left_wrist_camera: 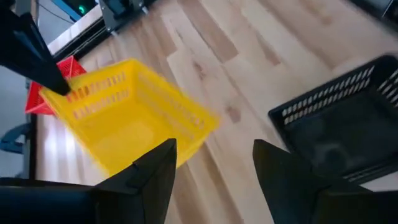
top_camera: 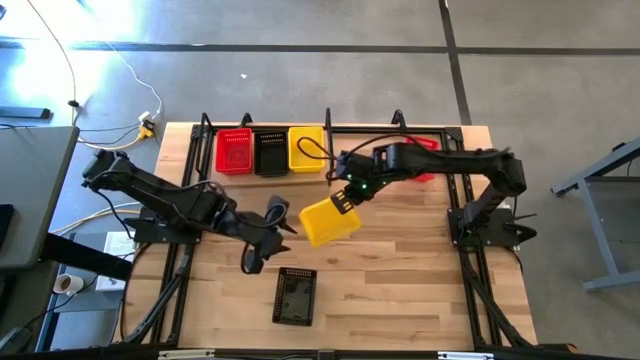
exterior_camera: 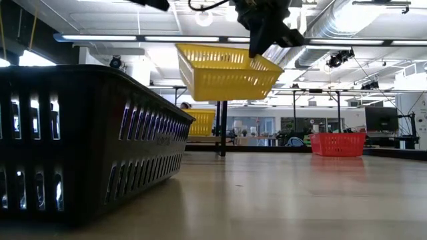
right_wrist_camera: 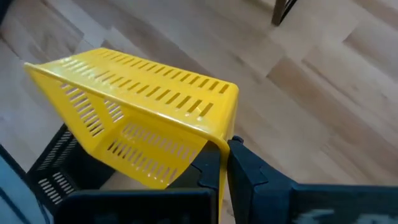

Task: Stack baskets on shelf by color
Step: Stack the yellow bin on top of the yellow bin

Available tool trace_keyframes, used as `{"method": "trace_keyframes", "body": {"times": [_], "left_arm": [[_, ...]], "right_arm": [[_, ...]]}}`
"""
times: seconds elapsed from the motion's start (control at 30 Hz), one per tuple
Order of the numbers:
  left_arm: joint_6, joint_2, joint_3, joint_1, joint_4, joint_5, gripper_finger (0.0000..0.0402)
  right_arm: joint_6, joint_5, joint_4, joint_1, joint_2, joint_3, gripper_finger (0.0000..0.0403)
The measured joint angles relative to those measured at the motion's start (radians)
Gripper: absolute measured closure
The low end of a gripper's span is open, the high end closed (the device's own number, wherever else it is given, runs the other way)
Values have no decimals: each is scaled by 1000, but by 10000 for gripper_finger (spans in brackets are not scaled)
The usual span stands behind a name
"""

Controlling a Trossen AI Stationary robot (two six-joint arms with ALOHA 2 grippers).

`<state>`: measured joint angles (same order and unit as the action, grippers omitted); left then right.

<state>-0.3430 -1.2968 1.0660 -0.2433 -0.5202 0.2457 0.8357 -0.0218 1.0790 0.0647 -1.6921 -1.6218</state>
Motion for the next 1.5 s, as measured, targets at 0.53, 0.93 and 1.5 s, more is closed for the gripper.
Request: {"method": "trace_keyframes", "body": {"times": [0.53, 0.93, 1.5], "left_arm": [[-120, -153, 1, 14, 1, 65, 200], [-188, -166, 2, 14, 20, 103, 200], [-234, -166, 2, -17, -29, 99, 352]], "right_arm": [[2, -146, -9, 0, -38, 0, 403], [13, -230, -84, -7, -38, 0, 403], [21, -233, -133, -13, -38, 0, 402]]}}
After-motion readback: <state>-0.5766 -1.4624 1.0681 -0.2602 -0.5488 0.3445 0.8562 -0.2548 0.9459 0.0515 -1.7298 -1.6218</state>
